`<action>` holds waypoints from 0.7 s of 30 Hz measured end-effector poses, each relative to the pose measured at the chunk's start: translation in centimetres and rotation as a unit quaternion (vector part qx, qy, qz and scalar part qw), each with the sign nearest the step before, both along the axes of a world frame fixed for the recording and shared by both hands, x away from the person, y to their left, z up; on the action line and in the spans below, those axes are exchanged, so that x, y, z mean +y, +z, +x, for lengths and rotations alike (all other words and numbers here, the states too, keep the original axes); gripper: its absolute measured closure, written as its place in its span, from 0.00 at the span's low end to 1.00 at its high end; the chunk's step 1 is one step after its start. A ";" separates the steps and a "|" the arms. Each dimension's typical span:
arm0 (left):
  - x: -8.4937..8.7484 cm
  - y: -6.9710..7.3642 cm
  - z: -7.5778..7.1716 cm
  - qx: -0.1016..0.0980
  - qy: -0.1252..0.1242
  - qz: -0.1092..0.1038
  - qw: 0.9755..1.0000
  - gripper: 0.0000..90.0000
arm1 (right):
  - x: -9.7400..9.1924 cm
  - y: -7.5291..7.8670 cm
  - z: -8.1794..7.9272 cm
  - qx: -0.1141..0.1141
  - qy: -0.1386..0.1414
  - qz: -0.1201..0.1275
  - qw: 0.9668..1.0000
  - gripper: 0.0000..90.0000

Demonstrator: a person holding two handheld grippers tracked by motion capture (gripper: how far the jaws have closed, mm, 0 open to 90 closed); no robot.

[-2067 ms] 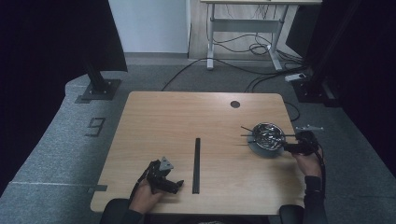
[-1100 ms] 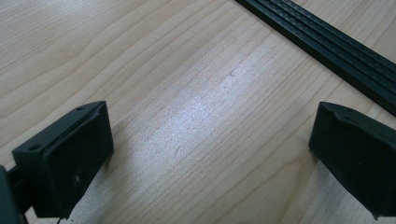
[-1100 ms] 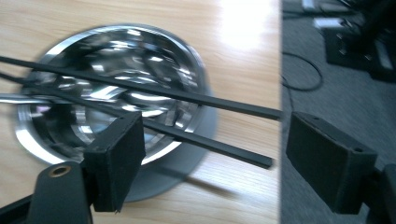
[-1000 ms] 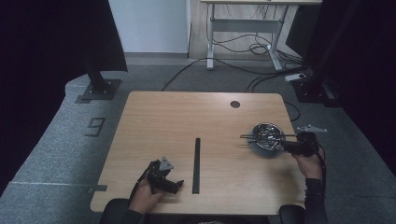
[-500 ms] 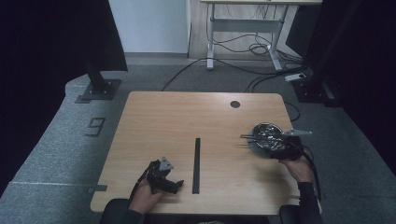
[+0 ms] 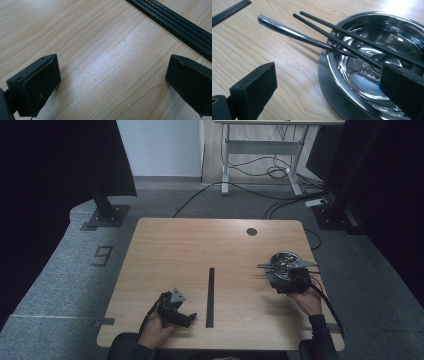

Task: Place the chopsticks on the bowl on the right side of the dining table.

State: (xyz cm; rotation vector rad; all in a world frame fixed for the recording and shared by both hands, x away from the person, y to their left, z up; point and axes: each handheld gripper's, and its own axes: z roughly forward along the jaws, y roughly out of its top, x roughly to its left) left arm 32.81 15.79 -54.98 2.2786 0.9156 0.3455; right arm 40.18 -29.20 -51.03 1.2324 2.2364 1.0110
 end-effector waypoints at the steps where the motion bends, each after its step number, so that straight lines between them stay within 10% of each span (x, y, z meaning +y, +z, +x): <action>1: 0.0 0.0 0.0 0.000 0.000 0.000 1.000 0.00 | 0.0 0.0 0.0 0.000 0.000 0.000 1.000 0.01; 21: 0.0 0.0 0.0 0.000 0.000 0.000 1.000 0.00 | 0.1 -1.0 1.4 0.000 -0.005 -0.015 1.000 0.01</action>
